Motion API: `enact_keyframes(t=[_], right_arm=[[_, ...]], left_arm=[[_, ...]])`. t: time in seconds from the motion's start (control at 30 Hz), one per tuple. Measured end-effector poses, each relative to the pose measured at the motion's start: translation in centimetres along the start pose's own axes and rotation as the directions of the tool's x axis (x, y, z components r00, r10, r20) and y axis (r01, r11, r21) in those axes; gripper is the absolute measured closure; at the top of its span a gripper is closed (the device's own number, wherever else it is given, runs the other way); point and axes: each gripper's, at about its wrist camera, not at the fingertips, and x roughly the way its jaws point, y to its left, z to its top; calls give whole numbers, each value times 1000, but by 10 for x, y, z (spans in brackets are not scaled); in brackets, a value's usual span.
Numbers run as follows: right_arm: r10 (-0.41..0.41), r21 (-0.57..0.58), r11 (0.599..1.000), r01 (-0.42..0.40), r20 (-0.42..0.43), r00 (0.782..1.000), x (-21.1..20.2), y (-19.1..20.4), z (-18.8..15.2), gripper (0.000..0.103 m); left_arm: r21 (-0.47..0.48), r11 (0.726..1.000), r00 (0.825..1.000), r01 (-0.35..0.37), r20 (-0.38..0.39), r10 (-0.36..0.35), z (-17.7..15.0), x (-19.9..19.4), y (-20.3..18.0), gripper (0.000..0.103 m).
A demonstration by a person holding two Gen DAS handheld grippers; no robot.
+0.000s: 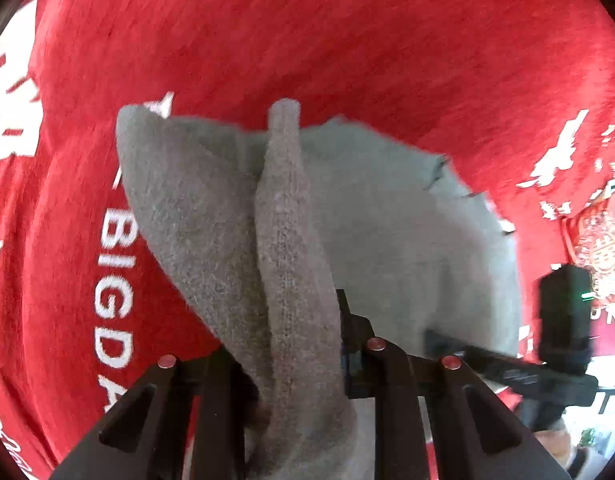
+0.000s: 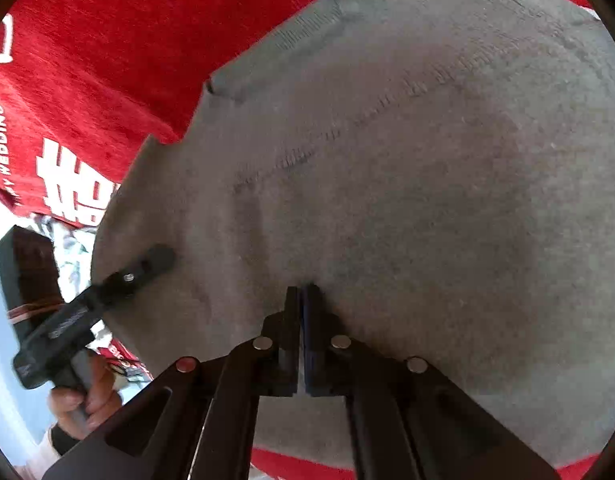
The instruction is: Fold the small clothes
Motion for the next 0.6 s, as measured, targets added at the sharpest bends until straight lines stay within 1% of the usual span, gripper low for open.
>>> enact_keyframes(t=[0.07,0.17,0.23,0.27,0.33,0.43,0.47,0.53,0.57,0.6], right_arm=[[20,-4,1000,-20,-11,1000,-4,-3,1,103],[86,-3,996,-86,-37,996,-21,-17,-1,101],[107,1,994,-107,-13,994,-39,-30,-4,99],[117,12,993,-117,13,993,-53,-40,-5,98],[144,54,987,-148,75,987,-83,-66,-7,98],[171,126,974,-190,148,974,-118,-112,-12,98],[173,144,970,-196,157,972,-124,-125,-14,98],[181,198,958,-210,152,972,-127,-153,-19,96],[194,223,949,-223,144,970,-125,-164,-21,95],[210,255,937,-237,131,969,-121,-177,-24,95]], left_arm=[[47,999,999,21,34,-23,6,-13,-26,80],[155,987,996,45,71,-56,17,-25,-86,80],[215,975,995,56,72,-73,20,-23,-122,80],[245,968,995,55,71,-74,21,-20,-139,80],[337,941,996,31,67,-57,19,-2,-189,80],[419,908,999,26,20,-38,14,32,-246,80],[439,898,999,22,10,-30,11,43,-261,80],[476,879,1000,-7,-24,20,0,73,-289,79],[484,875,999,-22,-32,43,-3,84,-299,79],[488,872,997,-23,-49,54,-6,96,-307,79]])
